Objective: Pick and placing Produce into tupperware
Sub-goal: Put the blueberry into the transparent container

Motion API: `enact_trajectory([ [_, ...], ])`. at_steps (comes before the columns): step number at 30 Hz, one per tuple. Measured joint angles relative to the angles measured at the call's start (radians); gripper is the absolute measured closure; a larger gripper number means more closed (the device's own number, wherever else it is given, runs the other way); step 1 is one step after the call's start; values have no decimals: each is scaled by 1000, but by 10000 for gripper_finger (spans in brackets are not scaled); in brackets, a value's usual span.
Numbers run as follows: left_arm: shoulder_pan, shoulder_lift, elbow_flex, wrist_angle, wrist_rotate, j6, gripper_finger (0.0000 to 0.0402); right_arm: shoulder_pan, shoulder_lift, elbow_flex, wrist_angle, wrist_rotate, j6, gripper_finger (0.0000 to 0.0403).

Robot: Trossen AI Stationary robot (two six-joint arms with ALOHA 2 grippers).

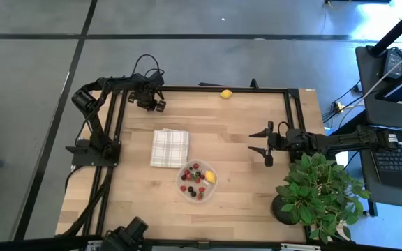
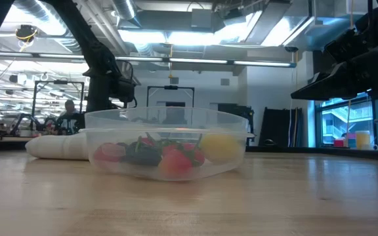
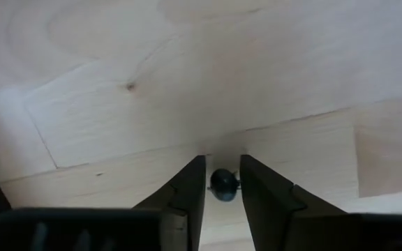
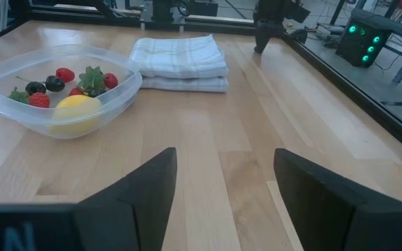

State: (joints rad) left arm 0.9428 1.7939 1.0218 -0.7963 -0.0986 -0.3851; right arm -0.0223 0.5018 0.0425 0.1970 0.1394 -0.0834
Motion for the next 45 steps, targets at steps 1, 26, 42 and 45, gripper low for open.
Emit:
enact_trajectory([
  [1, 0, 0, 0, -3, 0, 0, 316, 0, 0, 0, 0, 0, 0, 162],
  [26, -2, 0, 0, -42, 11, -2, 328, 0, 0, 0, 0, 0, 3, 162],
  [42, -2, -2, 0, -34, 7, 25, 360, 0, 0, 0, 0, 0, 3, 162],
  [45, -2, -7, 2, -41, 8, 54, 370, 0, 0, 0, 0, 0, 4, 162],
])
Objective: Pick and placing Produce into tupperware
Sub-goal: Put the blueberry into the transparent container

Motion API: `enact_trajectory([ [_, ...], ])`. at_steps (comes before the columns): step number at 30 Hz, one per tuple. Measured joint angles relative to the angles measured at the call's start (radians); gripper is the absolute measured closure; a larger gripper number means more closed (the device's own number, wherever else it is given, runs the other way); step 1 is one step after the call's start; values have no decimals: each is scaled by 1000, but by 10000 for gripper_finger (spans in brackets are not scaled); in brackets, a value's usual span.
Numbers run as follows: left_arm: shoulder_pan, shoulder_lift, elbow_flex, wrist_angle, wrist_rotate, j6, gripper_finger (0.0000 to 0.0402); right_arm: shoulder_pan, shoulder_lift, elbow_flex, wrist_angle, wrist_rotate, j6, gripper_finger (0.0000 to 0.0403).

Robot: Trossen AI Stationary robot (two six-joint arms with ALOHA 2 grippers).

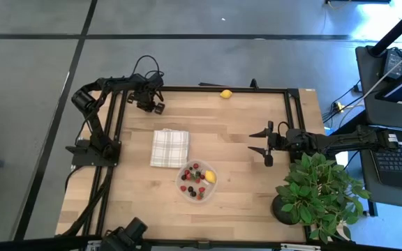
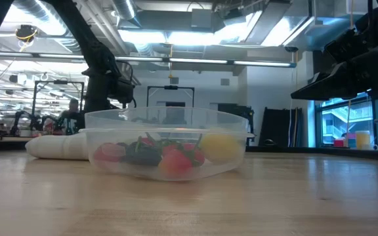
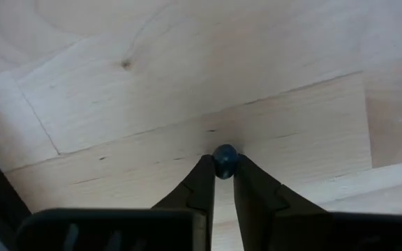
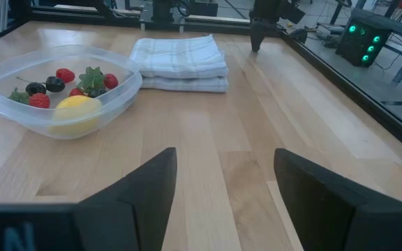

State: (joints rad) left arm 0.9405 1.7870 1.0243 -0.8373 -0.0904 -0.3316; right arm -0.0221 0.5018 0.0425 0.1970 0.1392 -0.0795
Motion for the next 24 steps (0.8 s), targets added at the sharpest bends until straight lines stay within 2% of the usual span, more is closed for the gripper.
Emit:
enact_trajectory([
  [8, -26, -124, 23, -24, 8, 11, 362, 0, 0, 0, 0, 0, -1, 162],
  [13, -81, -252, 22, -36, 79, 8, 366, 0, 0, 0, 0, 0, -3, 162],
  [18, -215, -361, 24, -34, 121, 4, 368, 0, 0, 0, 0, 0, -5, 162],
  [24, -468, -421, 25, 62, 170, -6, 361, 0, 0, 0, 0, 0, -2, 162],
])
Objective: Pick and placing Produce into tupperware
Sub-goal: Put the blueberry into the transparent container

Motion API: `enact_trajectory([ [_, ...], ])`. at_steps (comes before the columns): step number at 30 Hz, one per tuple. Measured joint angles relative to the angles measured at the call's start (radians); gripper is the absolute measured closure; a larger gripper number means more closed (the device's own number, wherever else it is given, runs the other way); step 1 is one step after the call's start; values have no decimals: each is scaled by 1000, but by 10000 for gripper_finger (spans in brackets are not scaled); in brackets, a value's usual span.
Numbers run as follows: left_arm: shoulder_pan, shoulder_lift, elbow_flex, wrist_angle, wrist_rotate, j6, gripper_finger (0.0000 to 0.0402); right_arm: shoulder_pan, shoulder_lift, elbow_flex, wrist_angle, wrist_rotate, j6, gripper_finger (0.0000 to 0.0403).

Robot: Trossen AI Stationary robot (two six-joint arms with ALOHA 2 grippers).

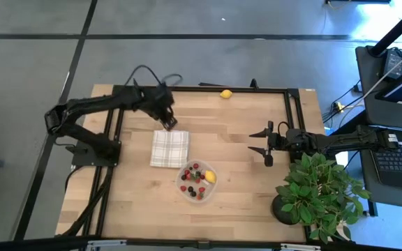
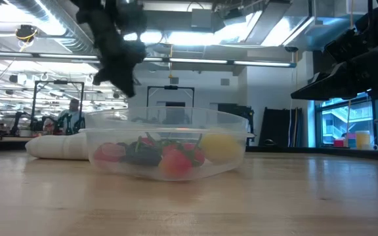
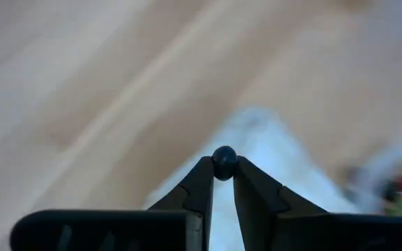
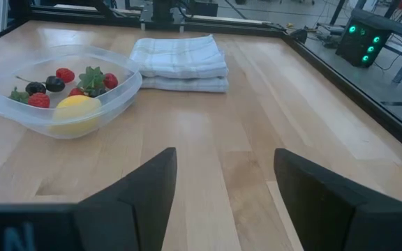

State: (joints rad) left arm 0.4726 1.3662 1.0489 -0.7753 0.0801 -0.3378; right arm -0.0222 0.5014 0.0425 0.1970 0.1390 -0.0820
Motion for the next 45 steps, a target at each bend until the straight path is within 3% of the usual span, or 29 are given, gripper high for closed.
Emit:
enact_trajectory([
  [10, -425, 56, 1, 371, 17, 21, 359, 0, 0, 0, 0, 0, 52, 162],
  [18, -629, 181, 2, 497, -23, 42, 358, 0, 0, 0, 0, 0, 54, 162],
  [31, -687, 379, 2, 503, -70, 0, 358, 0, 0, 0, -6, 0, 55, 162],
  [45, -687, 395, 2, 501, -70, 0, 357, 0, 0, 0, -8, 0, 52, 162],
])
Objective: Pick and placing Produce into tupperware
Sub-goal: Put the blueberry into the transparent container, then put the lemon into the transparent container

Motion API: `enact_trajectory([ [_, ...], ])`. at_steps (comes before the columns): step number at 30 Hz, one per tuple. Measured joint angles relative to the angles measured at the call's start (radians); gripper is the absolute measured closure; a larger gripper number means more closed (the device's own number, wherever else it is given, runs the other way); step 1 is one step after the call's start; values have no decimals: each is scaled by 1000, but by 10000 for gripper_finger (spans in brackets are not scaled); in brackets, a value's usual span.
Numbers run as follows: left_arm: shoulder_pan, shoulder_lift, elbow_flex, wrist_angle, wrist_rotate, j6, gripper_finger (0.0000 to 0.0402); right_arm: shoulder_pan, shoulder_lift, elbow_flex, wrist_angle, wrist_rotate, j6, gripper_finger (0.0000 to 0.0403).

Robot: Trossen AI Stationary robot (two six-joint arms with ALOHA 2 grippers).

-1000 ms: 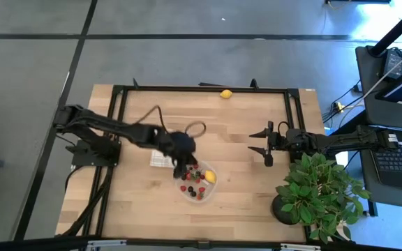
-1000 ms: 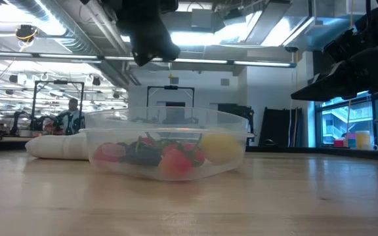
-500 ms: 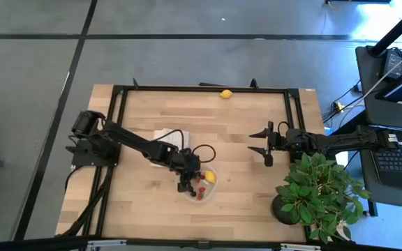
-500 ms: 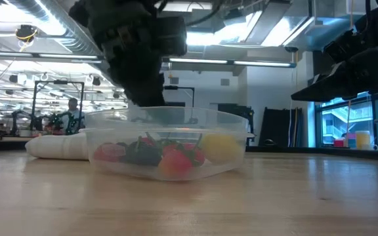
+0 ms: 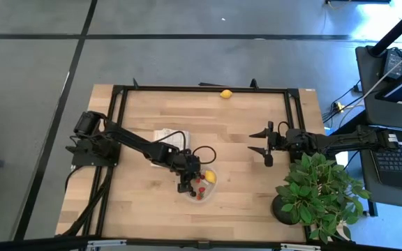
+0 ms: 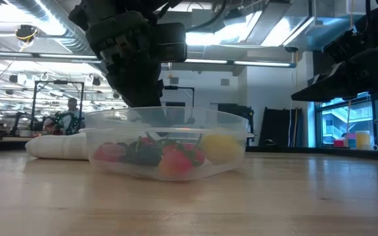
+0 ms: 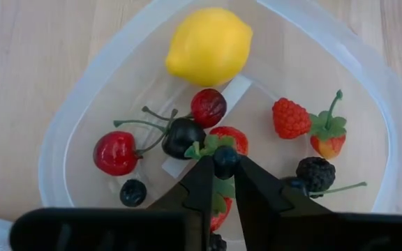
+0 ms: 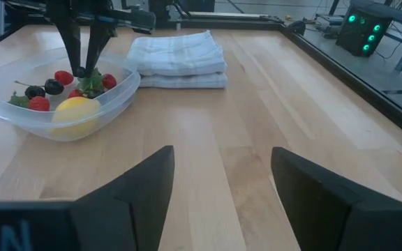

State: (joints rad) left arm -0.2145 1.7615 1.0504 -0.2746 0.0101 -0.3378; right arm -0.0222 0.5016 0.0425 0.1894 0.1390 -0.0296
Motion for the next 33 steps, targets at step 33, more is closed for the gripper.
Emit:
enact_trajectory([
  [33, 147, -295, 61, -112, -32, 292, 228, 0, 0, 0, -7, 0, 25, 162],
])
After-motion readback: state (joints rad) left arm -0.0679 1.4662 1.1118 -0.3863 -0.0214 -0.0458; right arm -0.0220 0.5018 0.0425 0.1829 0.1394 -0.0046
